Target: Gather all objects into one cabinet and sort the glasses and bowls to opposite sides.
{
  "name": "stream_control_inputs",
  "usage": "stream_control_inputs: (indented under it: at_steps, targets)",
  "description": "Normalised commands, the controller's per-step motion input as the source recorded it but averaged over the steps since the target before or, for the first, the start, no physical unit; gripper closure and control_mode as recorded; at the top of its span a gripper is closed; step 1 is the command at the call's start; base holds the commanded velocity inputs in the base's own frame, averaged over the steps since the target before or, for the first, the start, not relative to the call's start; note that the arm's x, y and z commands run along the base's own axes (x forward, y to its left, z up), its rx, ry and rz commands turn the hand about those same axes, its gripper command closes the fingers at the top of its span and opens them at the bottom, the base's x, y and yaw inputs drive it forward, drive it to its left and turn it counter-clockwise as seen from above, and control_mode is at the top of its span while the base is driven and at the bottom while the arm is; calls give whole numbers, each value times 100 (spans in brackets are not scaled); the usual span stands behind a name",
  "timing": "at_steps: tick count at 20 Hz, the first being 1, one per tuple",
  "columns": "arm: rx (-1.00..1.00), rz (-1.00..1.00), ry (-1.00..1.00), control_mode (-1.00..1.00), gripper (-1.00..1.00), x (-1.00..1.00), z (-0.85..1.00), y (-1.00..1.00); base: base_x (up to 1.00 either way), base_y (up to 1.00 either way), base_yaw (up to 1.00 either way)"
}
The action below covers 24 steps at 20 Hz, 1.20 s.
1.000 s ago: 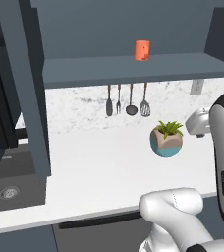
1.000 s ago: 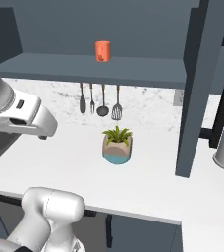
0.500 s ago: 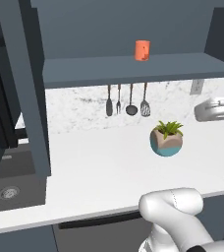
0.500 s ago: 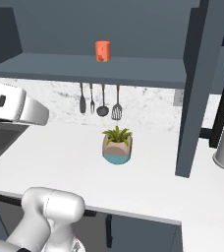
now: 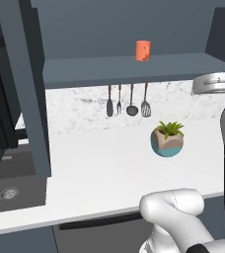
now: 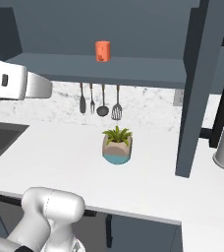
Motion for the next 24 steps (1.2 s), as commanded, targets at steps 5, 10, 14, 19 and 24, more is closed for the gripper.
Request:
stream_control_inputs:
  at_steps: [5, 10, 14, 19, 24]
  targets:
    - [0, 0, -1, -100, -100, 84, 0, 0, 0, 0, 0]
    - [0, 0, 0, -100, -100, 71, -2, 4, 0, 0, 0]
    - [0, 0, -9, -100, -100, 34, 0, 2, 0, 0, 0]
    - [0, 0, -15, -100, -100, 23, 0, 0, 0, 0, 0]
    - [0, 0, -3, -100, -100, 33, 0, 0, 0, 0, 0]
